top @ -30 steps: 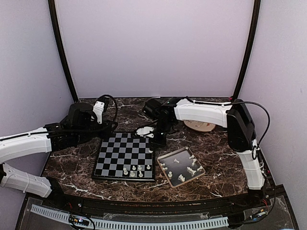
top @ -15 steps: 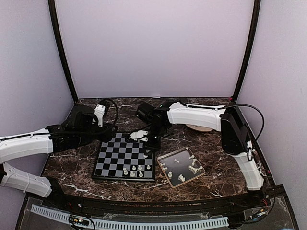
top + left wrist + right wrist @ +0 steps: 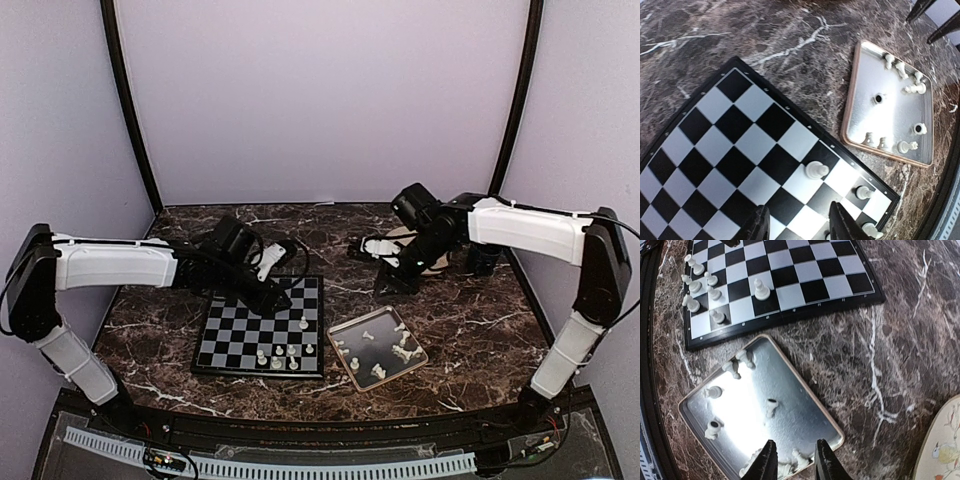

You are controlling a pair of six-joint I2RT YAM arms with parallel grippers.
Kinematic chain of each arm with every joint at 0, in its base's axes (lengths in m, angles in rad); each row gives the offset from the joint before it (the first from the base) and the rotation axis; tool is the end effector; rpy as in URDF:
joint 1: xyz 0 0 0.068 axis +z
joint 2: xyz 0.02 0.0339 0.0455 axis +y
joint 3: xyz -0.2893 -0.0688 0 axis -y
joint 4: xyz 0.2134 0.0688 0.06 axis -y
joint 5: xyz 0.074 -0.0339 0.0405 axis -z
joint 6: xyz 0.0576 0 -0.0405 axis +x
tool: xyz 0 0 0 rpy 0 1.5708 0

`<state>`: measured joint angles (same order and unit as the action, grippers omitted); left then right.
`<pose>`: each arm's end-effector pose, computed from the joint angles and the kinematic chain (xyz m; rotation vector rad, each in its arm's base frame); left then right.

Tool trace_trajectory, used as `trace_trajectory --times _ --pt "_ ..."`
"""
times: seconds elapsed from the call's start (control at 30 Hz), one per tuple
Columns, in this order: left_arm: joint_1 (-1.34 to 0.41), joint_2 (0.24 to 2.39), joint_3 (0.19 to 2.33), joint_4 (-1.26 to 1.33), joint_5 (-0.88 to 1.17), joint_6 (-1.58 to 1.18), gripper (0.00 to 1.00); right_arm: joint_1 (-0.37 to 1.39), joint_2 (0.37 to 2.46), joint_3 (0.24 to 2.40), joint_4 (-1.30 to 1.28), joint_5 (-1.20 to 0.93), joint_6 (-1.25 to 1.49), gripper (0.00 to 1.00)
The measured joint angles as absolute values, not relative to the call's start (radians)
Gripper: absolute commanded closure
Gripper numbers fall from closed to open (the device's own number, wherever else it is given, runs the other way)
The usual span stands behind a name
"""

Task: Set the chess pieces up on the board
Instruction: Place the bishop on the chessboard, then pick up the bishop from the chessboard.

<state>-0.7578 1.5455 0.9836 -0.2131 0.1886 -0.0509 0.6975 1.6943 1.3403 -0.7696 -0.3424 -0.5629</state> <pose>0.2239 -0.2268 0.2484 0.9247 2.2294 -0.6085 0.2421 0.2281 0.2673 -1.6621 2.1001 0.5026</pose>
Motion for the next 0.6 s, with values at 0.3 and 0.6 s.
trace_trajectory --times 0.3,0.6 --pt "-0.832 1.8 1.207 -0.353 0.265 0.009 0.59 0.628 1.544 1.028 -0.592 -0.37 -0.543 0.73" --pt "-0.851 1.851 1.243 -0.428 0.186 0.014 0.7 0.622 1.482 1.007 -0.512 -0.371 -0.542 0.72"
